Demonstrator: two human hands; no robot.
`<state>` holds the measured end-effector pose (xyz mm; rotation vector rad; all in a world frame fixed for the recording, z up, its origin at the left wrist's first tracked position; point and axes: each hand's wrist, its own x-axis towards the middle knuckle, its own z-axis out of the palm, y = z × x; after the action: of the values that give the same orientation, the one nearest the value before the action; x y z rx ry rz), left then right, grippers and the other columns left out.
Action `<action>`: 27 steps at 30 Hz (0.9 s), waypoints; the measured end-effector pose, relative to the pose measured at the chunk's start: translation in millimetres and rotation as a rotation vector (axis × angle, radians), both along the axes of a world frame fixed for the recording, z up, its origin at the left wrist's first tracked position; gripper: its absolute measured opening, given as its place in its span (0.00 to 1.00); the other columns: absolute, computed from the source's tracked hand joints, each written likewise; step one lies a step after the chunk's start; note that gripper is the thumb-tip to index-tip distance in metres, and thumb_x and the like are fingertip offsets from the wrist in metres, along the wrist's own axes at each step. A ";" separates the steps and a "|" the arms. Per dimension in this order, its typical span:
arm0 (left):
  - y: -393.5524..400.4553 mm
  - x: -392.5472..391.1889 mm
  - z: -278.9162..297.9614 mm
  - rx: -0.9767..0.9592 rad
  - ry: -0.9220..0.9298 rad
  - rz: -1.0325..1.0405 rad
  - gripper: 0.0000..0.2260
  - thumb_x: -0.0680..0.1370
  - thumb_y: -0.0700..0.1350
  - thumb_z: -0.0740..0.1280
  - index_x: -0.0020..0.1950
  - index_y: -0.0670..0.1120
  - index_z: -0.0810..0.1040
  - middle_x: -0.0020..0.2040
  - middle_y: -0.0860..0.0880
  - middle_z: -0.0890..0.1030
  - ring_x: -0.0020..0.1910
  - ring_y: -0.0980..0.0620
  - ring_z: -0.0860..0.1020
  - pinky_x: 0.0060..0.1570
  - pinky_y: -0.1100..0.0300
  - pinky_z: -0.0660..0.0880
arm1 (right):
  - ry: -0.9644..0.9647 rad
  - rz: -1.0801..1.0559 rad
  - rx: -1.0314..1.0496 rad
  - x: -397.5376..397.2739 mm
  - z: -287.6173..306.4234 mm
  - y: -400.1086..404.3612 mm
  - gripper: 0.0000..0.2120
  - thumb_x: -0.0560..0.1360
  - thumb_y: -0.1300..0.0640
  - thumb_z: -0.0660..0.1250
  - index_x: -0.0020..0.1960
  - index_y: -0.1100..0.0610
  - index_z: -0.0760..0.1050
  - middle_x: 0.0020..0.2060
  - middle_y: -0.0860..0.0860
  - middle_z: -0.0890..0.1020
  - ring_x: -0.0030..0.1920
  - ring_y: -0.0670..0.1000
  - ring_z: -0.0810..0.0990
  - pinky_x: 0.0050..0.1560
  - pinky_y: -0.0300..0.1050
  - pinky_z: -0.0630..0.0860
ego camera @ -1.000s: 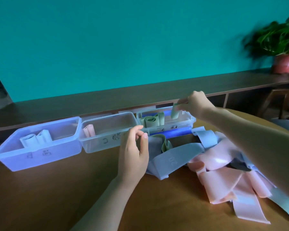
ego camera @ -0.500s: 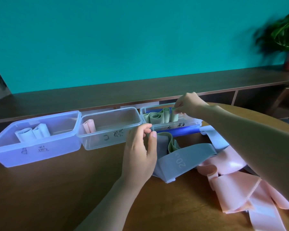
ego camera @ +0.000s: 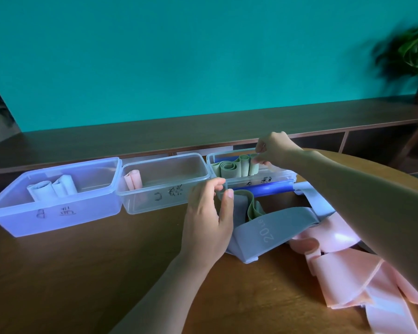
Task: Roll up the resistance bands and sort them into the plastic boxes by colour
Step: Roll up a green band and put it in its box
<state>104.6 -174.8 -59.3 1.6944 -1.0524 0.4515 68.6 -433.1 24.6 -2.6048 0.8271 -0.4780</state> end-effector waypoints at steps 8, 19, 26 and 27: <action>-0.1 0.7 -0.4 0.011 0.015 -0.004 0.18 0.82 0.57 0.59 0.62 0.47 0.78 0.55 0.53 0.81 0.55 0.57 0.78 0.49 0.76 0.70 | 0.066 0.072 -0.112 2.1 1.7 1.9 0.11 0.73 0.55 0.78 0.50 0.61 0.83 0.43 0.56 0.85 0.44 0.56 0.82 0.48 0.46 0.79; -0.3 0.9 -1.0 0.025 0.017 -0.008 0.18 0.82 0.58 0.59 0.62 0.48 0.78 0.55 0.54 0.81 0.55 0.58 0.77 0.50 0.78 0.70 | 0.072 0.059 -0.110 2.7 2.6 2.5 0.10 0.73 0.54 0.78 0.48 0.60 0.84 0.43 0.56 0.85 0.43 0.54 0.83 0.47 0.46 0.80; -0.8 1.5 -1.0 0.021 0.009 -0.014 0.18 0.82 0.57 0.59 0.62 0.46 0.78 0.55 0.52 0.81 0.55 0.57 0.78 0.51 0.78 0.69 | 0.050 0.053 -0.046 -6.4 3.9 0.6 0.17 0.69 0.51 0.81 0.51 0.59 0.84 0.46 0.53 0.84 0.47 0.54 0.82 0.47 0.43 0.77; -0.9 1.6 -0.9 0.023 0.008 -0.013 0.18 0.82 0.57 0.59 0.62 0.47 0.78 0.55 0.52 0.81 0.55 0.57 0.78 0.51 0.79 0.69 | 0.048 0.051 -0.041 -7.9 3.8 -0.2 0.17 0.68 0.52 0.81 0.52 0.59 0.84 0.47 0.53 0.84 0.48 0.53 0.82 0.47 0.42 0.76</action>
<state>106.2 -175.7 -60.3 1.7072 -1.0656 0.4252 60.6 -433.3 28.3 -2.6779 0.7715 -0.4234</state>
